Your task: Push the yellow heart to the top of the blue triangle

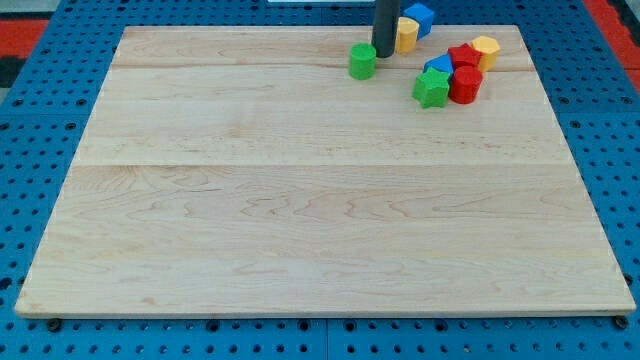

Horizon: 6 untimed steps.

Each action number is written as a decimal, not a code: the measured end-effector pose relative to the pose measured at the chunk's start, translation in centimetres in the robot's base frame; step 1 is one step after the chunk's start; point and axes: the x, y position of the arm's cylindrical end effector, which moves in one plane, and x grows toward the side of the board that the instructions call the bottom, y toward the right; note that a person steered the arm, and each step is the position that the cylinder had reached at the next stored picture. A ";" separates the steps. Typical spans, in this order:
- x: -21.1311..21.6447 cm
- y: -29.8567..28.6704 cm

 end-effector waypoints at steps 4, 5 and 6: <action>-5.9 -6.4; -5.8 -1.7; -4.3 4.7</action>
